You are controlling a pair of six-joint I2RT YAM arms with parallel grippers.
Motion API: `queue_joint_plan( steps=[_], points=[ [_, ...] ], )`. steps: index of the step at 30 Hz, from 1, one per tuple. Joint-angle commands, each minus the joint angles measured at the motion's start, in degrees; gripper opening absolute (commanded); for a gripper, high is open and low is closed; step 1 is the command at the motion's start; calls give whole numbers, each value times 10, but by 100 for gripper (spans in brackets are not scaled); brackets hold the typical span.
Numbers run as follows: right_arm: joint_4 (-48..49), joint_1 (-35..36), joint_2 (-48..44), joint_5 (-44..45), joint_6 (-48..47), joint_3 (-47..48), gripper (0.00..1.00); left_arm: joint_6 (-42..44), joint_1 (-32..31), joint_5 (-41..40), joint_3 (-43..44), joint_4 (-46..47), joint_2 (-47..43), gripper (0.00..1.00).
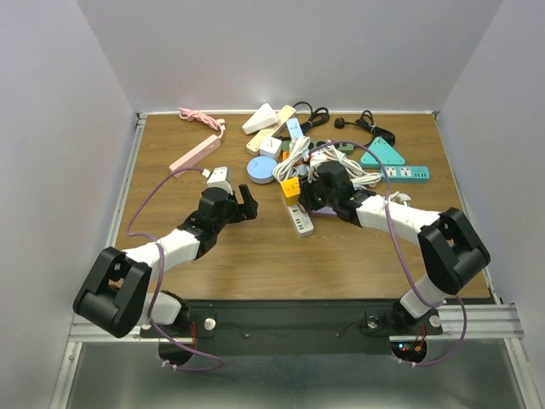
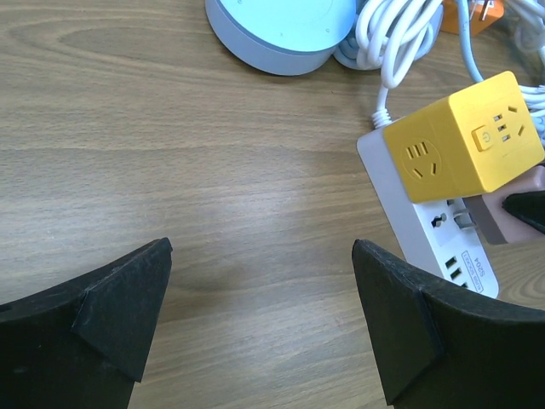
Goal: Insert the plug
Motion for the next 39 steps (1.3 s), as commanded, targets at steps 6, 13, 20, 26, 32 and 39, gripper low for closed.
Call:
queue_joint_plan(
  steps=[6, 13, 20, 26, 32, 39],
  points=[
    [86, 17, -17, 48, -22, -13, 1, 9, 8, 9, -12, 25, -2, 99],
    [129, 22, -16, 41, -22, -54, 0, 12, 10, 10, -20, 25, -3, 99],
    [150, 26, -10, 41, -45, -77, 0, 13, 10, 12, -21, 24, -6, 99],
    [164, 33, -16, 28, -58, -90, 0, 15, 11, 11, -26, 23, -13, 99],
    [161, 38, 9, 30, -58, -84, 0, 16, 11, 17, -28, 23, -17, 99],
    [155, 41, 42, 40, -54, -75, 0, 17, 11, 20, -31, 23, -26, 99]
  ],
)
